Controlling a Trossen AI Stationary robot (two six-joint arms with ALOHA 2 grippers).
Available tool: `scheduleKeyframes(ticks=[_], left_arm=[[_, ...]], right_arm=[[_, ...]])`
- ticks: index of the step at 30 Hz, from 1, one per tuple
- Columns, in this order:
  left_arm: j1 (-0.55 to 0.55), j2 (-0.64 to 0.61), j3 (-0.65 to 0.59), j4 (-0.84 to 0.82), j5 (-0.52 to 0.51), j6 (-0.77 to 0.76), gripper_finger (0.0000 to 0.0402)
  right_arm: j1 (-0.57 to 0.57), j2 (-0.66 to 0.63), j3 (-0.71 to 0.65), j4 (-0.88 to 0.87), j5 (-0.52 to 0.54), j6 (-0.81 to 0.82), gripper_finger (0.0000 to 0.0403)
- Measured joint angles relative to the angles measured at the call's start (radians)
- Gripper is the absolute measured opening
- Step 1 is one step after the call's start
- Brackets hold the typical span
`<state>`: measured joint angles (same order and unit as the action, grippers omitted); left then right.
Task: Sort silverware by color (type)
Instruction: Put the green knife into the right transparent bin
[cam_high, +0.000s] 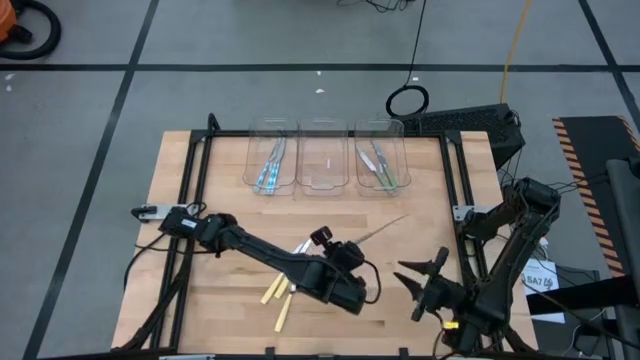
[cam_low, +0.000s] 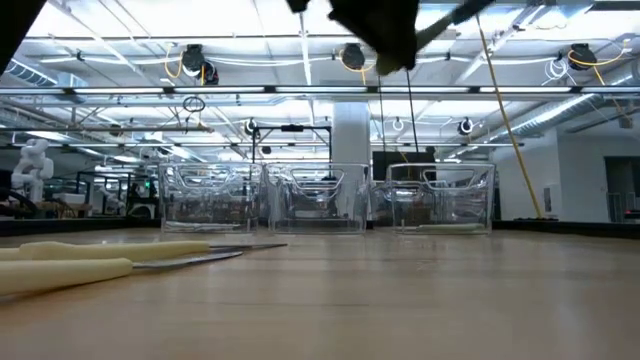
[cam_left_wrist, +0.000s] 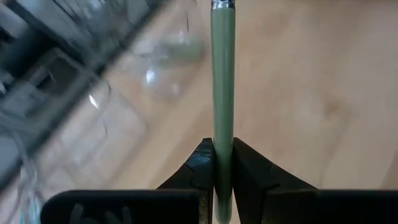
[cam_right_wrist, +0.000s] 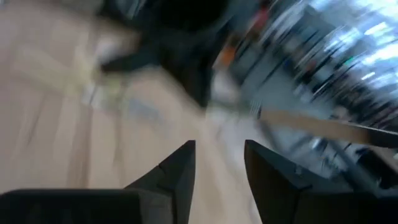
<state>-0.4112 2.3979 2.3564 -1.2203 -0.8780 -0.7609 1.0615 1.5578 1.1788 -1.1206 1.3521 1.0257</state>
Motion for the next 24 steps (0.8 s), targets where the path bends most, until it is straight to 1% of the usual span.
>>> scheduleKeyframes(ticks=[2,3,4,6,8,11,16,18,20,22,24], left_arm=[[-0.012,-0.002,-0.001,0.033,-0.085,0.017,0.0035],[-0.019,-0.002,-0.001,0.054,-0.127,0.025,0.0035],[-0.024,-0.002,-0.001,0.081,-0.170,0.030,0.0035],[-0.031,-0.005,-0.001,0.101,-0.248,0.038,0.0035],[-0.039,-0.005,-0.001,0.131,-0.301,0.060,0.0035],[-0.052,-0.005,-0.001,0.187,-0.335,0.127,0.0035],[-0.075,-0.005,-0.001,0.303,-0.335,0.223,0.0035],[-0.081,-0.005,-0.001,0.338,-0.348,0.254,0.0035],[-0.090,-0.008,-0.001,0.339,-0.373,0.263,0.0035],[-0.098,-0.011,-0.001,0.335,-0.393,0.273,0.0035],[-0.111,-0.025,-0.001,0.329,-0.401,0.307,0.0035]], right_arm=[[-0.001,0.000,-0.015,0.011,0.148,0.060,0.0130],[-0.002,0.000,-0.022,0.009,0.197,0.086,0.0130],[-0.006,0.000,-0.026,-0.003,0.217,0.108,0.0130],[-0.028,0.000,-0.027,-0.042,0.218,0.145,0.0130],[-0.058,0.000,-0.027,-0.075,0.219,0.201,0.0130],[-0.088,0.003,-0.027,-0.076,0.219,0.229,0.0130],[-0.115,0.003,-0.027,-0.077,0.218,0.130,0.0130],[-0.133,0.002,-0.027,-0.090,0.216,0.050,0.0130],[-0.157,-0.010,-0.027,-0.092,0.206,-0.017,0.0130],[-0.181,-0.033,-0.025,-0.095,0.174,-0.069,0.0130],[-0.204,-0.058,-0.002,-0.093,0.107,-0.130,0.0130]])
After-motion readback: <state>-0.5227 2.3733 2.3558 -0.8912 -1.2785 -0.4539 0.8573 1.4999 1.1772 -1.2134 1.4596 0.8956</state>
